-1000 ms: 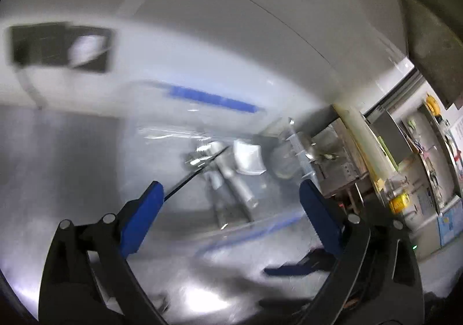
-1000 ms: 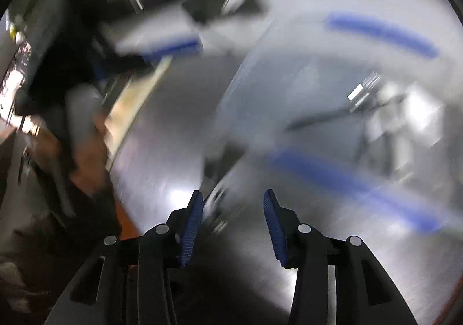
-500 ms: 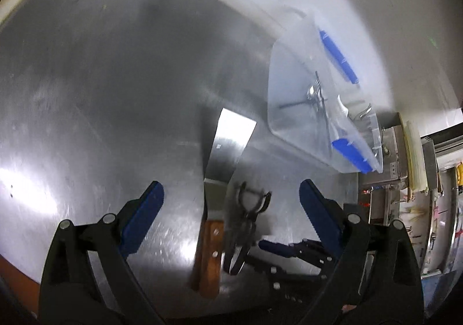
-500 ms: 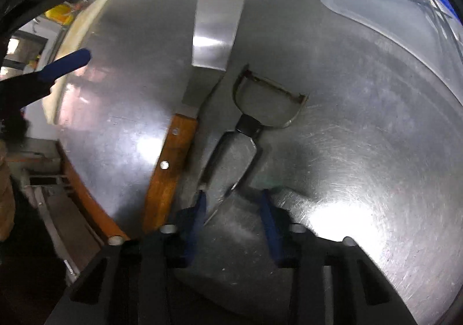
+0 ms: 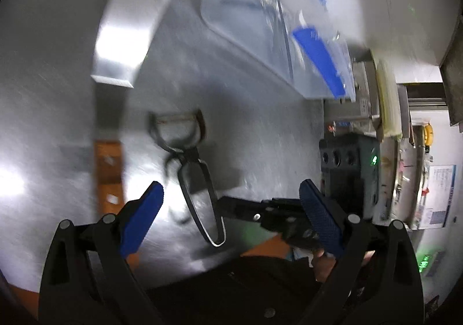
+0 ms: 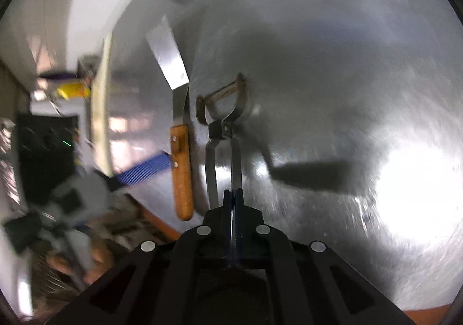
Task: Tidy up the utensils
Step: 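Close the right gripper on the peeler handle while the left gripper grasps it too, then carry the metal peeler into the clear box and open both grippers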
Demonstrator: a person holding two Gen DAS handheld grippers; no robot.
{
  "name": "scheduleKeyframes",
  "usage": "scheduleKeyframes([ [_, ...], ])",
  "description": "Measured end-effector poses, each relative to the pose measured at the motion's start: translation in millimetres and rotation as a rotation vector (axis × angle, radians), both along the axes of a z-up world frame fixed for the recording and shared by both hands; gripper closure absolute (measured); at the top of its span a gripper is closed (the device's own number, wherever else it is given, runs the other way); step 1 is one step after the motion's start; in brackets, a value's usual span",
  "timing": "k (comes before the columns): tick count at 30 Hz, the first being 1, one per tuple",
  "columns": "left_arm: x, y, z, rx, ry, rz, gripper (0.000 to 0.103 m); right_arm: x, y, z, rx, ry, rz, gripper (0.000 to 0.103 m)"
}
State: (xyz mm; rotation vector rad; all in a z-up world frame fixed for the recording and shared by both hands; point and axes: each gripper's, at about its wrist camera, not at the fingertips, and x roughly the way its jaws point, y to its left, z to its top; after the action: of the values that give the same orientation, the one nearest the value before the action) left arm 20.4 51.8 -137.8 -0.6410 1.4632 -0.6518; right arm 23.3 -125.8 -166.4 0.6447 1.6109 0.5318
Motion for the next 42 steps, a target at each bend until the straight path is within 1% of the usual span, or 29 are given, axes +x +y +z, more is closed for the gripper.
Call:
scheduleKeyframes([
  [2,-3.4,-9.0,-6.8,-0.028,0.036,-0.014,0.013,-4.8,-16.5,-1.6,0.064,0.028,-0.041,0.102],
  [3,-4.9,-14.3,-11.3,-0.047,0.058,-0.019,0.013,-5.5,-25.9,-0.1,0.081,0.033,-0.051,0.102],
  [4,-6.8,-18.5,-15.3,-0.055,0.069,-0.019,0.013,-8.0,-31.4,2.7,0.067,0.026,-0.054,0.102],
  [6,-6.2,-26.3,-19.9,-0.050,0.089,-0.015,0.022,-11.7,-38.6,1.8,0.055,0.023,-0.049,0.102],
  [7,-6.8,-27.7,-24.1,-0.021,0.105,-0.004,0.028,-13.2,-42.5,2.2,0.029,0.016,-0.043,0.102],
  [9,-7.6,-23.1,-22.6,0.012,0.099,0.026,0.028,-12.5,-36.6,6.4,-0.083,-0.045,-0.007,0.101],
  [10,-7.9,-18.2,-17.8,0.029,0.078,0.043,0.028,-14.1,-34.1,12.5,-0.134,-0.087,0.023,0.100],
  [12,-8.4,-10.0,-8.2,0.053,0.043,0.077,0.028,-15.1,-31.7,19.2,-0.152,-0.122,0.065,0.095],
  [13,-8.5,-4.5,-2.2,0.071,0.019,0.099,0.028,-14.8,-23.3,21.5,-0.170,-0.151,0.096,0.092],
  [15,-8.9,5.4,5.0,0.092,-0.010,0.134,0.028,-13.6,-8.5,23.0,-0.221,-0.195,0.158,0.076],
  [16,-9.1,9.2,6.2,0.089,-0.011,0.153,0.028,-14.2,4.1,22.7,-0.249,-0.216,0.203,0.074],
  [18,-12.0,15.1,4.7,0.087,-0.003,0.176,0.028,-16.0,19.4,19.6,-0.276,-0.234,0.266,0.075],
  [19,-12.2,13.0,4.1,0.090,0.003,0.181,0.028,-17.2,26.2,16.5,-0.322,-0.243,0.299,0.078],
  [20,-14.1,14.3,0.9,0.089,0.015,0.184,0.028,-18.8,30.4,13.0,-0.374,-0.252,0.326,0.094],
  [21,-15.0,16.5,-0.9,0.086,0.026,0.187,0.028,-20.5,32.3,10.5,-0.390,-0.267,0.341,0.098],
  [22,-17.4,20.8,-4.9,0.078,0.043,0.192,0.028,-21.3,31.4,10.9,-0.392,-0.273,0.350,0.098],
  [24,-20.2,21.5,-9.4,0.071,0.065,0.193,0.028,-18.5,24.9,8.2,-0.368,-0.241,0.320,0.100],
  [26,-23.3,17.2,-15.5,0.061,0.085,0.183,0.028,-13.9,5.6,0.5,-0.264,-0.146,0.261,0.100],
  [30,-27.0,2.2,-25.1,0.047,0.114,0.149,0.028,-13.3,-31.6,-3.6,-0.126,-0.034,0.173,0.101],
  [32,-27.6,-5.6,-29.5,0.053,0.125,0.128,0.028,-15.8,-42.3,-5.5,-0.098,-0.010,0.148,0.101],
  [34,-28.2,-13.1,-32.2,0.065,0.130,0.104,0.028,-19.8,-55.8,-7.6,-0.043,0.029,0.120,0.101],
  [37,-29.0,-23.3,-35.1,0.084,0.134,0.074,0.028,-26.7,-68.0,-10.9,0.007,0.059,0.092,0.101],
  [39,-29.2,-28.8,-35.7,0.089,0.134,0.065,0.029,-31.8,-71.5,-14.8,0.020,0.066,0.079,0.101],
  [40,-29.3,-31.1,-36.2,0.089,0.134,0.066,0.039,-33.8,-75.3,-15.6,0.027,0.069,0.075,0.101],
  [41,-29.5,-33.3,-37.0,0.088,0.139,0.065,0.055,-36.0,-78.5,-16.4,0.029,0.070,0.071,0.101],
  [42,-29.6,-35.0,-38.4,0.083,0.148,0.064,0.063,-38.8,-84.9,-14.3,0.031,0.070,0.070,0.101],
])
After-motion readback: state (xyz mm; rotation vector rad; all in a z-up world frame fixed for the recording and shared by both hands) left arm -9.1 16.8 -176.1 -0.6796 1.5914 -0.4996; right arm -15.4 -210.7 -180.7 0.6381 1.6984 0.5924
